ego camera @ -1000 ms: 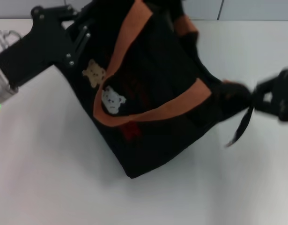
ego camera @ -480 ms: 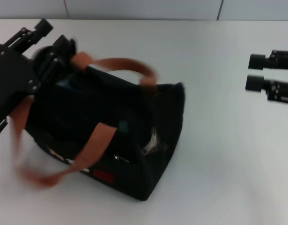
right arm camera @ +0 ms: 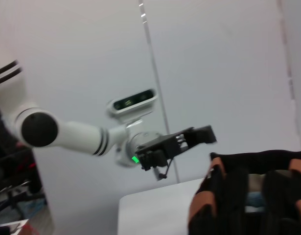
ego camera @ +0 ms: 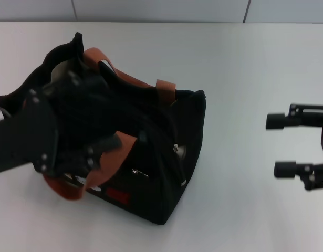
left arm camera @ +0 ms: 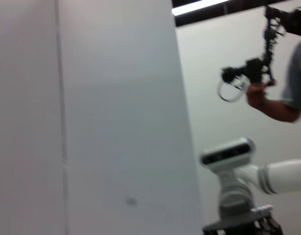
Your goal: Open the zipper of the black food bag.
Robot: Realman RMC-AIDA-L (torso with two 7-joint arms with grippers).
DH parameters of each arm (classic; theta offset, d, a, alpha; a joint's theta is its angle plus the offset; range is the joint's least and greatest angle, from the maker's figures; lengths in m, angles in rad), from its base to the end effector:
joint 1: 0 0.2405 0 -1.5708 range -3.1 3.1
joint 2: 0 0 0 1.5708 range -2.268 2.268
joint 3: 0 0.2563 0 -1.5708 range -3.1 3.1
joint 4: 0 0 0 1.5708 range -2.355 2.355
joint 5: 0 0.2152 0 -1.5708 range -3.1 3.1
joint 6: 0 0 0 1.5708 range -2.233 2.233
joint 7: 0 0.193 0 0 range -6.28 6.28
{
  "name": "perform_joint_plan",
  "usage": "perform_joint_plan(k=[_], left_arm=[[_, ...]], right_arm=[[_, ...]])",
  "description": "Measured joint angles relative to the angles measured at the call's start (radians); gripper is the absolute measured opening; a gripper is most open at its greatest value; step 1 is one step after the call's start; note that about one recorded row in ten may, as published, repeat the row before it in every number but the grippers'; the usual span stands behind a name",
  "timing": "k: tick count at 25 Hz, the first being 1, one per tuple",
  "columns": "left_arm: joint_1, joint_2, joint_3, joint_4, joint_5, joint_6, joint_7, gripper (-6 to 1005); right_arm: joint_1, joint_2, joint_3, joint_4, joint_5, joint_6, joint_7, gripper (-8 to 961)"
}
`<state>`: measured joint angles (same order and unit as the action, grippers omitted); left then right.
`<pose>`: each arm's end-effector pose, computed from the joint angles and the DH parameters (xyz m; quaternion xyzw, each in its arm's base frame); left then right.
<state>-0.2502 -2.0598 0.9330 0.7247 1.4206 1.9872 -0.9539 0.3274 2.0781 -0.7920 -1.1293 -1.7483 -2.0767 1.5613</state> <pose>-0.2105 0.2528 0.0145 -0.8780 0.0300 -0.4581 0.1356 0.1947 0.2625 0.0340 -0.9477 0.0899 0.3062 0.0041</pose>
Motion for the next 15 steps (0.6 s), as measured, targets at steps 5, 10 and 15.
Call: perform_joint_plan(k=[5, 10, 15], left_arm=[[-0.003, -0.004, 0.002, 0.074, 0.067, -0.001, -0.116, 822], [-0.001, -0.005, 0.006, 0.076, 0.069, -0.003, -0.125, 818], [0.007, -0.006, 0.007, 0.077, 0.070, -0.001, -0.135, 815]], right_arm=[[0.001, 0.004, -0.030, 0.019, -0.003, -0.009, -0.054, 768], [-0.001, 0.007, -0.030, 0.059, 0.018, -0.006, -0.122, 768], [-0.002, 0.008, -0.023, 0.115, 0.033, -0.002, -0.186, 768]])
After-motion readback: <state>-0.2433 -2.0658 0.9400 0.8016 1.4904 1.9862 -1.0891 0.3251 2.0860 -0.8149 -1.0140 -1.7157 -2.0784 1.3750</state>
